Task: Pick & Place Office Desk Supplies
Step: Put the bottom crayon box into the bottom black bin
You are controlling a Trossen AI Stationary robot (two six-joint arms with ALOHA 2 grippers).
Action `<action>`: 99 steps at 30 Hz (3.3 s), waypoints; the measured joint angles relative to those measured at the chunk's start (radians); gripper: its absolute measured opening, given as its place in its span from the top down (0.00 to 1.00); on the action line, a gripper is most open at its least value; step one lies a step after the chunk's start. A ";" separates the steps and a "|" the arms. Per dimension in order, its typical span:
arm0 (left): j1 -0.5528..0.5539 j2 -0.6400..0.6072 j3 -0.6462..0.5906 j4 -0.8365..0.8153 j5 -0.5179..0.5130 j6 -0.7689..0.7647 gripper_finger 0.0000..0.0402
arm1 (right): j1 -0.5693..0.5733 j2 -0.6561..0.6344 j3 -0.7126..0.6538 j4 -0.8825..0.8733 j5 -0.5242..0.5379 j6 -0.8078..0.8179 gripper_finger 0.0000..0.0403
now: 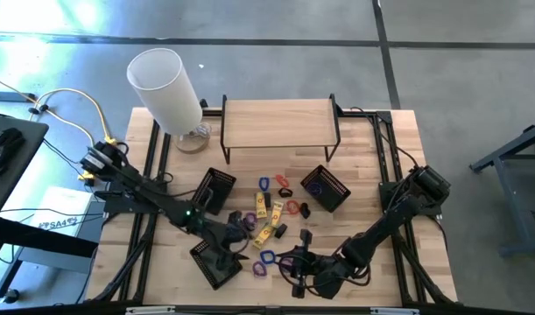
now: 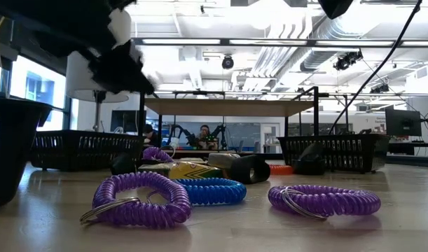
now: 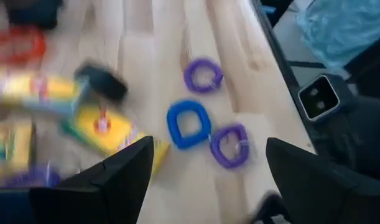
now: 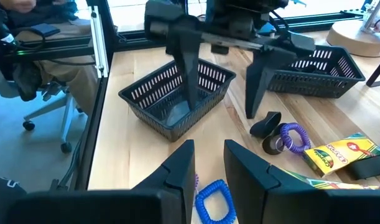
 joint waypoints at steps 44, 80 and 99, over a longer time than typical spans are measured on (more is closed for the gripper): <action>-0.035 0.285 0.303 -0.316 -0.369 -0.372 0.32 | 0.048 0.000 0.000 0.017 -0.023 -0.028 0.82; 0.039 0.375 0.306 -0.414 -0.233 -0.481 0.44 | 0.053 0.000 0.000 0.019 -0.023 -0.045 0.82; 0.014 0.319 0.310 -0.417 -0.207 -0.334 0.69 | 0.053 0.000 0.000 0.018 -0.023 -0.045 0.82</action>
